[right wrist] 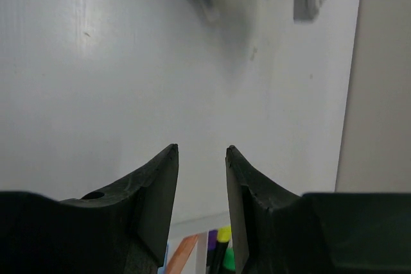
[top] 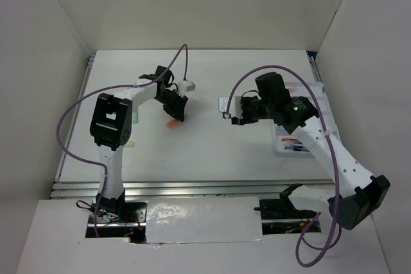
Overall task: Sort the stationery into containers
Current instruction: Grab a piece of stationery with the left arm, then pass the stationery from the left arm to the right
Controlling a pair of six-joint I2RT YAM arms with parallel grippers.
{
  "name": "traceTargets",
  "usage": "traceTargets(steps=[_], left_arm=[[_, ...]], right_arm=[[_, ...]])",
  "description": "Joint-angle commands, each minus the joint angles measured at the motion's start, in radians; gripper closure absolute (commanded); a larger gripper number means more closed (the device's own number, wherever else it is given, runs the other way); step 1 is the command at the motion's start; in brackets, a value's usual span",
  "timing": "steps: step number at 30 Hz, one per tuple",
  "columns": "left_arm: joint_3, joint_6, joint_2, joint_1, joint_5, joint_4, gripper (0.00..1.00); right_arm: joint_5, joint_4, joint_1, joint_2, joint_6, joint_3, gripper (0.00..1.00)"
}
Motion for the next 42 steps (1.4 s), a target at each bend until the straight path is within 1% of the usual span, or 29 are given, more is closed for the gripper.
traceTargets(steps=[1,2,3,4,5,7,8,9,11,12,18,25,30,33,38,42], left_arm=[[0.069,-0.223,-0.002,-0.053,0.272,-0.131,1.0],[0.068,-0.254,-0.002,-0.059,0.338,-0.131,0.99],[0.069,-0.286,-0.004,-0.065,0.436,-0.124,0.98],[0.065,-0.38,-0.005,-0.073,0.46,-0.09,1.0],[0.068,-0.44,-0.008,-0.089,0.474,-0.076,1.0],[0.059,-0.522,-0.028,-0.114,0.495,-0.052,1.0],[0.04,-0.556,-0.044,-0.119,0.5,-0.026,1.0],[0.017,-0.623,-0.059,-0.125,0.509,0.002,1.0],[-0.044,-0.68,-0.107,-0.134,0.528,0.072,1.0],[-0.058,-0.72,-0.113,-0.137,0.555,0.083,1.0],[-0.083,-0.749,-0.154,-0.16,0.581,0.088,1.0],[-0.092,-0.792,-0.174,-0.181,0.621,0.114,1.0],[-0.1,-0.806,-0.188,-0.189,0.624,0.122,1.0],[-0.101,-0.817,-0.194,-0.195,0.618,0.126,1.0],[-0.107,-0.855,-0.196,-0.197,0.617,0.154,1.0],[-0.122,-0.872,-0.186,-0.192,0.617,0.168,1.0]], right_arm=[[-0.025,0.064,0.13,0.017,-0.046,0.02,0.58],[-0.014,0.059,0.164,0.038,-0.046,0.034,0.59],[0.007,0.052,0.195,0.088,-0.043,0.067,0.59],[0.015,0.026,0.251,0.113,-0.046,0.086,0.6],[0.021,0.019,0.276,0.139,-0.046,0.097,0.6],[0.02,0.03,0.33,0.195,-0.049,0.112,0.6],[0.021,0.041,0.342,0.222,-0.059,0.109,0.6],[0.029,0.054,0.35,0.235,-0.067,0.097,0.58],[0.032,0.065,0.377,0.27,-0.085,0.089,0.56],[0.029,0.056,0.385,0.284,-0.09,0.092,0.54],[0.024,0.022,0.425,0.351,-0.119,0.121,0.46],[0.052,0.039,0.44,0.385,-0.162,0.106,0.45],[0.105,0.096,0.439,0.383,-0.162,0.072,0.46],[0.144,0.093,0.44,0.393,-0.175,0.071,0.47],[0.214,0.09,0.451,0.426,-0.181,0.077,0.53],[0.266,0.11,0.456,0.423,-0.205,0.052,0.55]])
